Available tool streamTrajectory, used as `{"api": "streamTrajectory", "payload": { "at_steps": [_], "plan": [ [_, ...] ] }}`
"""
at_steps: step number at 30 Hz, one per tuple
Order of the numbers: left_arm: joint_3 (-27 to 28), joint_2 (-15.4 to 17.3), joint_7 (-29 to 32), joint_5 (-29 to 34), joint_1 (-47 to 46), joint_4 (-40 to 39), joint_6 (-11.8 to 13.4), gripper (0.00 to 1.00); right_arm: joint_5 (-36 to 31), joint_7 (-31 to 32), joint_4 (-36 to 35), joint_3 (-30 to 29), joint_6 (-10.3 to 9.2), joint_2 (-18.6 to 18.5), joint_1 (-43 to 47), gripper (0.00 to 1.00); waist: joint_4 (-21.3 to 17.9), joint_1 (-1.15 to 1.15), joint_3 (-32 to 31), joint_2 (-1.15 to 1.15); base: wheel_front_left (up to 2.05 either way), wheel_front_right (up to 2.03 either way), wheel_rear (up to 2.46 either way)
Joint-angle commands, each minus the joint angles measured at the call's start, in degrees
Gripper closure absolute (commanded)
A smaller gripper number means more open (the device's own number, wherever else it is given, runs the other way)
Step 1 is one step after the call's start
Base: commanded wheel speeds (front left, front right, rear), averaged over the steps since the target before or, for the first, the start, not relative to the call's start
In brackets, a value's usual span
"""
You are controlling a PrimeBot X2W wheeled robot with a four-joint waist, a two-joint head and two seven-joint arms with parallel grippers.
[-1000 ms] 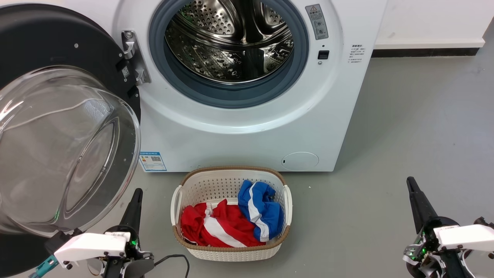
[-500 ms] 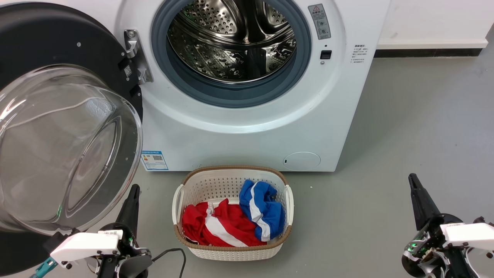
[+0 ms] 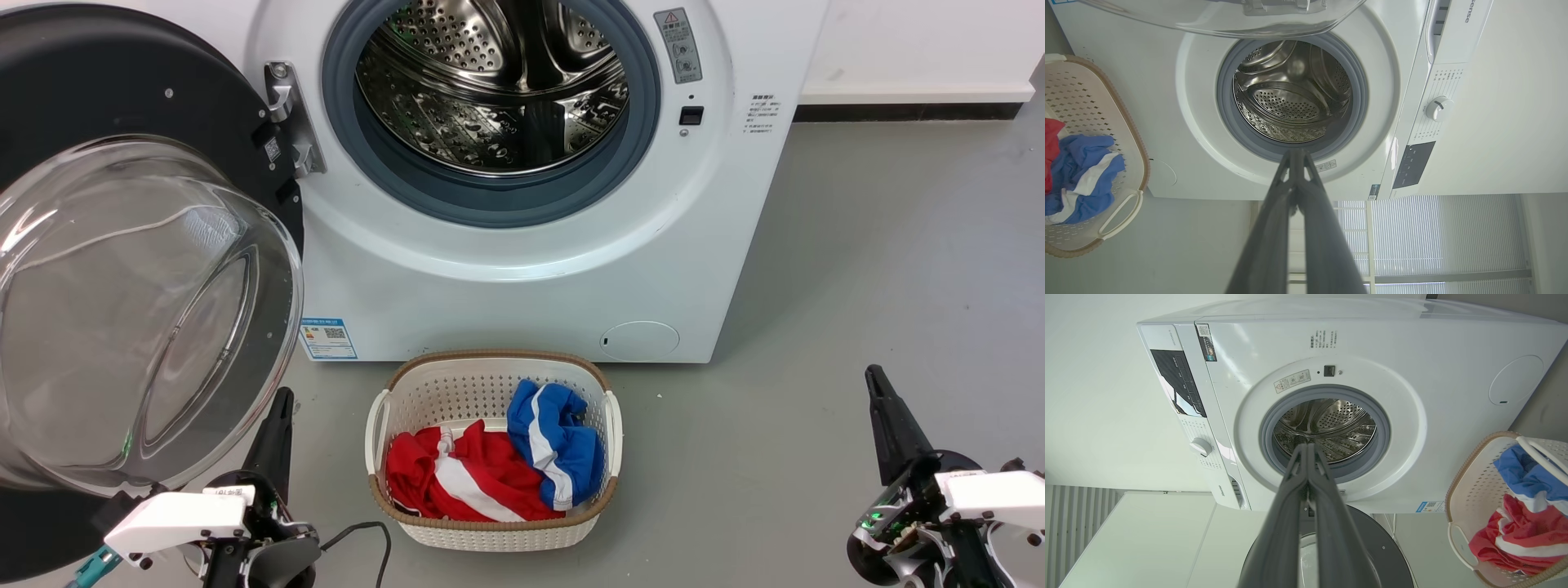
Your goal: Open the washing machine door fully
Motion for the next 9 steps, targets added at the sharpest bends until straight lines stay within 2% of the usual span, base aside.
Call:
{"api": "streamTrajectory", "payload": {
  "at_steps": [1, 9],
  "plan": [
    [0.17, -0.17, 0.21, -0.01, -0.45, -0.16, -0.13, 1.00, 0.19, 0.05, 0.05, -0.04, 0.00, 0.18, -0.61, 1.00, 0.00, 0.00, 0.00, 0.00, 0.00, 0.00, 0.00],
    [0.17, -0.16, 0.21, -0.01, -0.45, -0.15, -0.13, 1.00, 0.20, 0.04, 0.05, -0.03, 0.00, 0.18, -0.60, 1.00, 0.00, 0.00, 0.00, 0.00, 0.00, 0.00, 0.00]
  ]
}}
